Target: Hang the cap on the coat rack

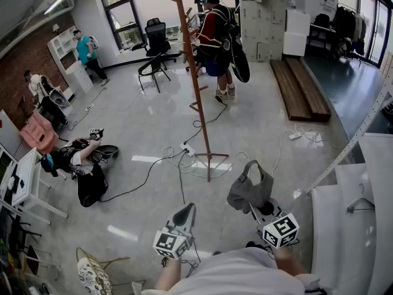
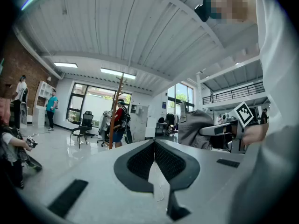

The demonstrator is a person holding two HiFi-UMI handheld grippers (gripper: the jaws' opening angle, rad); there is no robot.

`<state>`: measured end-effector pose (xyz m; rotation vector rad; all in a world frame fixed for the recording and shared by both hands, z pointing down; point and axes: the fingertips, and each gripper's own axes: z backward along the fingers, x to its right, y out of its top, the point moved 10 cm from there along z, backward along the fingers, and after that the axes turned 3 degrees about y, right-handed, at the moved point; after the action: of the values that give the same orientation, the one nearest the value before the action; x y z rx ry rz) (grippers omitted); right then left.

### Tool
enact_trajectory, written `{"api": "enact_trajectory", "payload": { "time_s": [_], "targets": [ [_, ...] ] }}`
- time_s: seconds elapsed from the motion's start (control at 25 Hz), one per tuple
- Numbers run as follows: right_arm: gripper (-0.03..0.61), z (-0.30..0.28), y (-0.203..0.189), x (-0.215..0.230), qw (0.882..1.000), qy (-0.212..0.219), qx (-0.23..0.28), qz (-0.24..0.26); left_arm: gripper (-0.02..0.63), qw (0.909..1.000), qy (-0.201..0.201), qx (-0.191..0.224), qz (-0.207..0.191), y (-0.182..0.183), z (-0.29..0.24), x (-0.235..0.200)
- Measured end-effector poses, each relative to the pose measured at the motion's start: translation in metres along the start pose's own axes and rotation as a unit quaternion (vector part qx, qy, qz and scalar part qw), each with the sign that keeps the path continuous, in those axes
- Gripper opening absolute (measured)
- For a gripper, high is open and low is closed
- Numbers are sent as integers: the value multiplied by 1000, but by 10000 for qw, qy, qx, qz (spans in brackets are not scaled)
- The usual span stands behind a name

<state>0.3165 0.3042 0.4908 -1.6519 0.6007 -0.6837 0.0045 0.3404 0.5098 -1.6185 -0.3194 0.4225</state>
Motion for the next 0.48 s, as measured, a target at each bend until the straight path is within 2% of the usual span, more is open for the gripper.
{"api": "enact_trajectory", "payload": {
  "time_s": [0.48],
  "targets": [
    [18,0,-1,-5,10000,-11,-48,15,11,10000,-46,16,-66,3,2,2]
  ]
}}
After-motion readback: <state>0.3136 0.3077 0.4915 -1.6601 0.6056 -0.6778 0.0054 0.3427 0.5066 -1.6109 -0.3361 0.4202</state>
